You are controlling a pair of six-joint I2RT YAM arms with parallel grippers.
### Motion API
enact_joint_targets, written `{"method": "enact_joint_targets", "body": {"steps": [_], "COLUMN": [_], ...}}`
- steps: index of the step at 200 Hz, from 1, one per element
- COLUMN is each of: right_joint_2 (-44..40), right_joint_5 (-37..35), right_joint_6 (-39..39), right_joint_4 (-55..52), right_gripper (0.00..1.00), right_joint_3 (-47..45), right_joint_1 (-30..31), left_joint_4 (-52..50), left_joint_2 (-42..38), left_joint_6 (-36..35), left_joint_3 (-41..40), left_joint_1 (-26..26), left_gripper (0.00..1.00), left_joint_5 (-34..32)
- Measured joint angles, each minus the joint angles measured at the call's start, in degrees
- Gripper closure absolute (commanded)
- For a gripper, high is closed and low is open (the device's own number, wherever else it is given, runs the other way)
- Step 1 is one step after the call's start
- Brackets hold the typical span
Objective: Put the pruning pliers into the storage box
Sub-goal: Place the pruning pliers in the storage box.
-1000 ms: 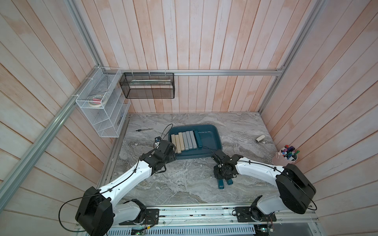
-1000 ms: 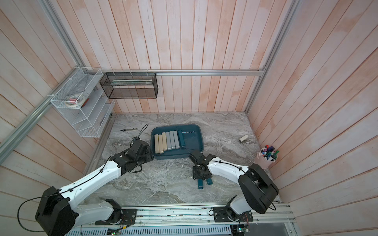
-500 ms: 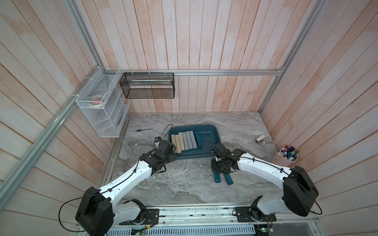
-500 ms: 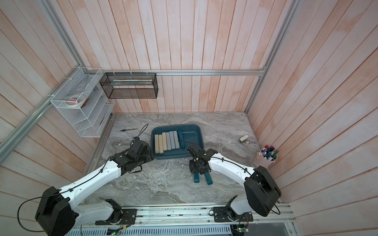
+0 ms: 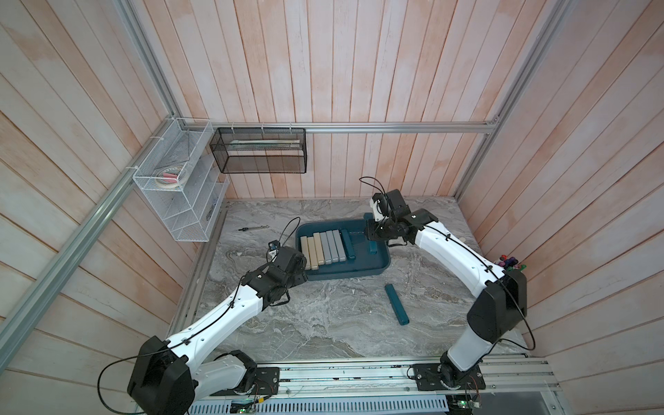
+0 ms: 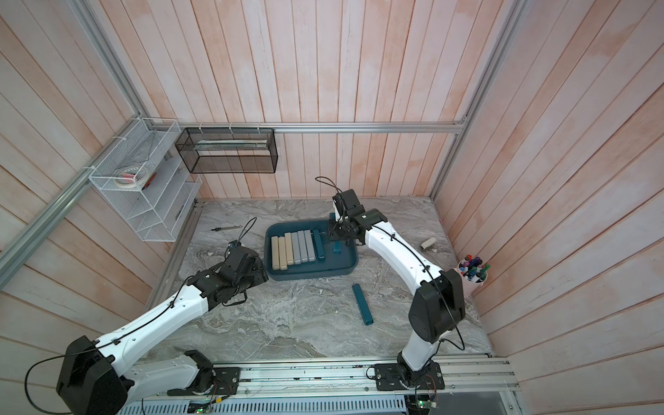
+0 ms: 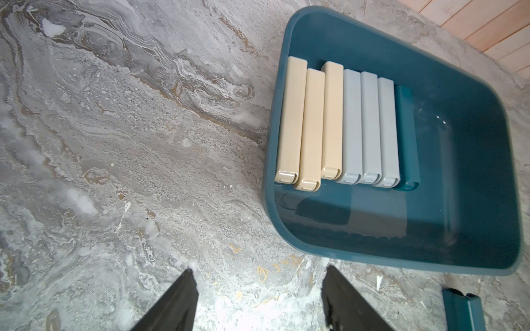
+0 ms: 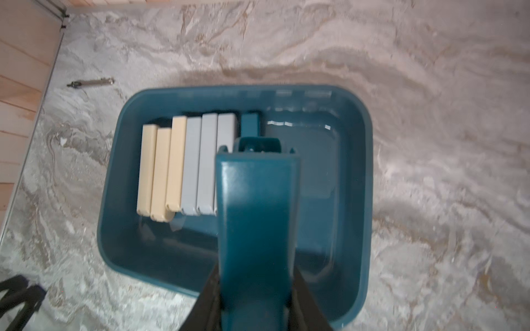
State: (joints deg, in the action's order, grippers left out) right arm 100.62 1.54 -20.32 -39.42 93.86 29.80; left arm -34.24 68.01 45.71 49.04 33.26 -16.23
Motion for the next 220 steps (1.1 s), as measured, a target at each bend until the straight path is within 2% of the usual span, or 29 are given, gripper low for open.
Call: {"method": "enact_joint_targets", "body": {"steps": [35,72,127,220], "right_joint_2": [9.09,14.58,15.98,21.42], "right_joint_5": [0.5,1.55,2.6,4.17], "right_joint_6": [3.34,5.51,5.81,6.51], "right_joint_4": [0.57,0.39,2.12,3.82], "right_gripper": [0.79,0.79,0.79,0.79], "right_joint_3": [8.15,9.05,5.99,6.08], "right_joint_1": [-1.97,-1.97,-1.99,-1.99], "left_joint_4": [-1.09,-1.22,-1.27,-1.38], "left_joint_2": [0.0,0.04,1.33,3.3], "left_joint_6": [-0.04,-0.02,0.02,-0.02], "left_joint_3": [1.95,2.6,2.6,3.04], "left_joint_1": [0.0,0.0,0.0,-0.31], "left_gripper": [0.28,0.28,0.28,0.27], "left_joint_5": [-0.81,-1.22,-1.14,-1.14]}}
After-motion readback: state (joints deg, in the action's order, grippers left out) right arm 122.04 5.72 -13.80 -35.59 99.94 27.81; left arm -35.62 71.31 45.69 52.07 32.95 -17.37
